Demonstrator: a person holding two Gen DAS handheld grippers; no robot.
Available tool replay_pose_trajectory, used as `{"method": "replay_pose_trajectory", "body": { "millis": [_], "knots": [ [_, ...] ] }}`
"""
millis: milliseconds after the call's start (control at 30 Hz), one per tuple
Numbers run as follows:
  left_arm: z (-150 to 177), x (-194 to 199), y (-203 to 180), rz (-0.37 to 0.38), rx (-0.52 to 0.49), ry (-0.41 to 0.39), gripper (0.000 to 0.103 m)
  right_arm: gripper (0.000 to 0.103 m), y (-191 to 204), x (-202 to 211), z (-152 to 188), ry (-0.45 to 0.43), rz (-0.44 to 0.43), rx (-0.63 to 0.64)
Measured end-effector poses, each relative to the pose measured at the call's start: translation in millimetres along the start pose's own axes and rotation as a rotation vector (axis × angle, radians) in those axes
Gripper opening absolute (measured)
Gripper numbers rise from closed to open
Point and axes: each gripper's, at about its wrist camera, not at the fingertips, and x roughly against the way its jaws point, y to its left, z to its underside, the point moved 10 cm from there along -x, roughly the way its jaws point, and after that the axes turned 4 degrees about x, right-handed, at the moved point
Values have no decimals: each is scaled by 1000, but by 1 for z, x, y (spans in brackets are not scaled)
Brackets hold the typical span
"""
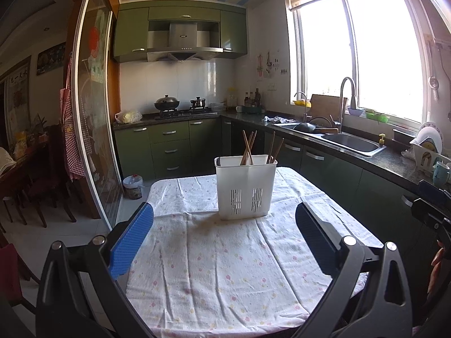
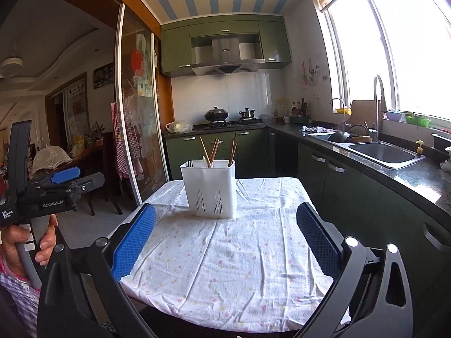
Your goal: Organize utensils
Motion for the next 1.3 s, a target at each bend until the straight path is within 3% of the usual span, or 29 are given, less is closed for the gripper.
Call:
{"method": "replay_pose_trajectory", "body": {
  "millis": [233,1300],
  "knots": [
    [-7,6,10,-7,39,-12,96,98,-2,6,-6,-2,2,-5],
    [-6,5,16,-29,35,-2,96,98,-5,-15,-1,43,-8,-18]
  ]
}}
